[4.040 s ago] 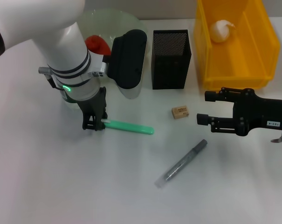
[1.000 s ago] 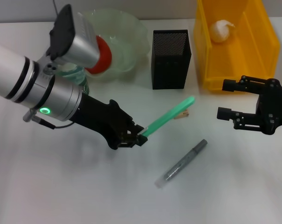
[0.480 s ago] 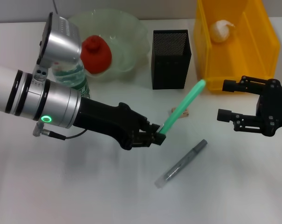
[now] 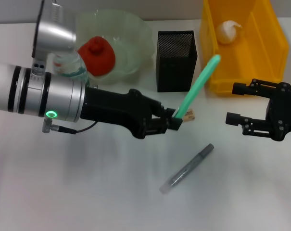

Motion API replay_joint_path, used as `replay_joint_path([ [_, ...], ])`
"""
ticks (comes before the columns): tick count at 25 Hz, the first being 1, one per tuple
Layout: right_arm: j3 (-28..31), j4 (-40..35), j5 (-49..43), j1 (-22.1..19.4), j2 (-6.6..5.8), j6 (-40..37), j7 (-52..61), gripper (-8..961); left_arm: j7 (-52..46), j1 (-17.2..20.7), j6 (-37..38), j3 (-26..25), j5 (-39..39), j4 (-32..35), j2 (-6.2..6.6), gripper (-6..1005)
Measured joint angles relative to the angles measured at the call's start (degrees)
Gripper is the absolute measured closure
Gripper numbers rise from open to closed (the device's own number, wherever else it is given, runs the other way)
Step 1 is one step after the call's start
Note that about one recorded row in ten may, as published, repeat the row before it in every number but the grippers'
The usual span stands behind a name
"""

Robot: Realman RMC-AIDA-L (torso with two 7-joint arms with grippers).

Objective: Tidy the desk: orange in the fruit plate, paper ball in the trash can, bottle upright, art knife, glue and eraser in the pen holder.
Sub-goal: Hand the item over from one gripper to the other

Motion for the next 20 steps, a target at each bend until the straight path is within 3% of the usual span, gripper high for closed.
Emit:
replay_joint_path([
  [2,0.29,0.02,0.03,-0.12,0.21,-0.03,-0.32,224,2.63,1.35,0.10,0.27,-5.30,-1.89,-0.07,797],
  [5,0.37,0.06,0.04,-0.14,0.29,-0.25,-0.35,224,5.34,1.50,0.12,0.49,-7.70,-4.44,-0.08,797],
  [12,0.56,0.17,0.10,0.59,0.09,-3.60,1.03,225,19.22,0.49,-0.34,0.38,-12.77,-17.09,-0.30,797],
  [20,0.93,0.12,0.12,3.81,-0.74,-8.20,12.23,225,25.67,1.20,0.15,0.55,-16.06,-20.05,-0.36,797],
])
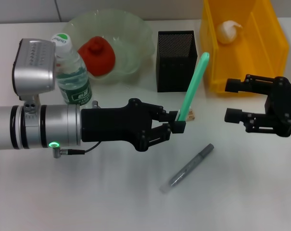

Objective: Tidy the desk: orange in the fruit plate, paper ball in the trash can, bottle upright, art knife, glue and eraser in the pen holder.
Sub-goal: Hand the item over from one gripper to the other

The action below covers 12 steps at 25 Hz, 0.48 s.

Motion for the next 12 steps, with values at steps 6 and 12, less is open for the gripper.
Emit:
replay_joint_path([
  [6,0.09,-0.04,0.00,1.90,-0.08,0.23,5.03,226,2.24,0.22,1.31,0.08,-1.37,-0.85,-0.13,797],
  [12,-0.06,0.15,0.00,4.43,0.56,0.54,8.18,226,4.95,0.04,2.96,0.25,-4.23,-2.52,-0.18,797],
])
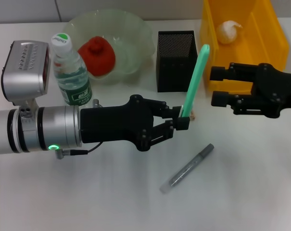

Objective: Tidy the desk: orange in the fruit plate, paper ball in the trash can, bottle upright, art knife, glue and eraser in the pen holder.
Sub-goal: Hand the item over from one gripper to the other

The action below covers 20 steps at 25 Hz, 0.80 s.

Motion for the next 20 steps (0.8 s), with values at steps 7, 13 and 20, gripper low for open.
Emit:
replay_joint_path([
  [7,-0.32,0.69,-0.01,1.66,0.61,0.64,0.81,226,0.13,-0.42,0.11,0.46,-0.06,-0.03,0.02,797],
  [13,-0.51,2.34,-0.19,3.26,0.56,0.66,0.92,227,0.37,-0.45,0.03,0.49,-0.07,-0.03,0.02,797],
  [20,-0.56,2.37,-0.29,3.57,0.48,0.33,1.00,227,0.84,-0.46,0.14,0.53,-0.07,-0.02,0.02,797],
])
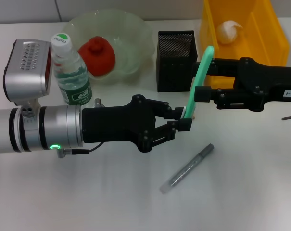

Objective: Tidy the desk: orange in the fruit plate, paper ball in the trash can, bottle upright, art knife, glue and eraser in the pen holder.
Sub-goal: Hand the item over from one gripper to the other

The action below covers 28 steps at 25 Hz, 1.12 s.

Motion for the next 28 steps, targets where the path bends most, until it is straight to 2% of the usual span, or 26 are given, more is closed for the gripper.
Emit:
replay_joint_path([
  [18,0.18,-0.44,0.19,-0.43,-0.25,-0.94,2.22,228,0.05,-0.02,-0.31,0.08,0.35,0.09,0.26,797],
  [28,0.00,-0.45,0.02,-0.43,0.07,-0.63,1.89,229,0.04,-0.20,-0.56,0.08,0.49,0.19,0.26,798],
])
